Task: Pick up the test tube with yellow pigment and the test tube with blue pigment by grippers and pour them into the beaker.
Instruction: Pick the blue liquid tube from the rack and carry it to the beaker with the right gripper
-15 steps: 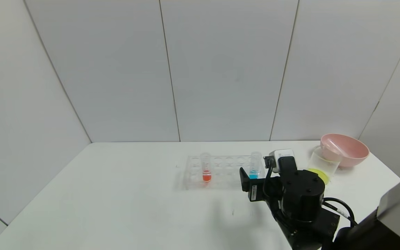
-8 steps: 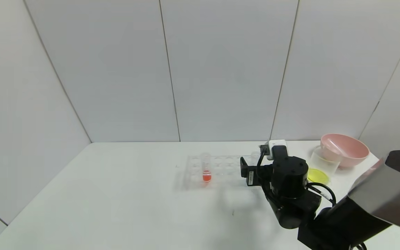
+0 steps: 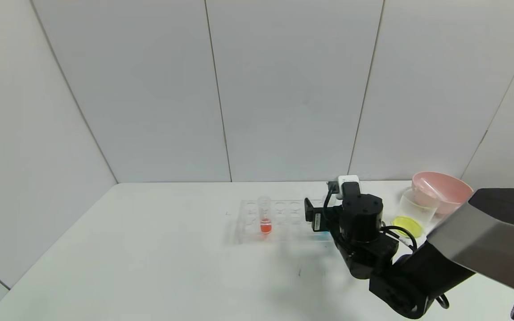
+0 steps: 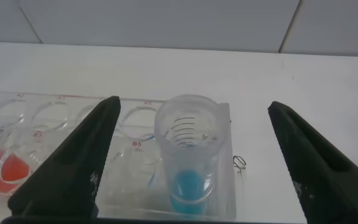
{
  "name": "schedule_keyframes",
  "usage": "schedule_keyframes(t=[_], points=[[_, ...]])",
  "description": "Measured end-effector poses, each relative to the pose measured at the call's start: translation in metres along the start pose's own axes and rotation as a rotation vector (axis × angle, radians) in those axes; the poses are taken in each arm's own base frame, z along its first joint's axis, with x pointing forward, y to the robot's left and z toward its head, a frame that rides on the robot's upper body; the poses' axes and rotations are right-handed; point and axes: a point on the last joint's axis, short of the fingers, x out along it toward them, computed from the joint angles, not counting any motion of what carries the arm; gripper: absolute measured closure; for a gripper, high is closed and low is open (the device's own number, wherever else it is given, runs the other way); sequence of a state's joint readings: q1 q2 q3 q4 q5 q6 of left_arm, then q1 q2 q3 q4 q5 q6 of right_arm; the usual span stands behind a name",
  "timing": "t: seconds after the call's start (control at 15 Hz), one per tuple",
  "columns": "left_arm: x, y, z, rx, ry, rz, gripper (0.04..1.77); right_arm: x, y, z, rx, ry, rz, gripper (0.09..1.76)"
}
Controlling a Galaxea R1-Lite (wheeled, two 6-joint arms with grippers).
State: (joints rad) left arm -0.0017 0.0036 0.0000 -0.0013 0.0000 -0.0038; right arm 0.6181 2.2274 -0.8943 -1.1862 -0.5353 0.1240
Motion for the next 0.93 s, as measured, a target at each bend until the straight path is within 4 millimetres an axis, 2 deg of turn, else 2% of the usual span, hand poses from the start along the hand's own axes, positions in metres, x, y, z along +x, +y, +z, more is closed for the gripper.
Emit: schedule_keyframes(t=[0.93], points=[[0.0,0.0,0.0,0.0,0.0,0.0,0.05,0.0022,-0.0003,0.0053,0.006,-0.012,-0.004,0.14]])
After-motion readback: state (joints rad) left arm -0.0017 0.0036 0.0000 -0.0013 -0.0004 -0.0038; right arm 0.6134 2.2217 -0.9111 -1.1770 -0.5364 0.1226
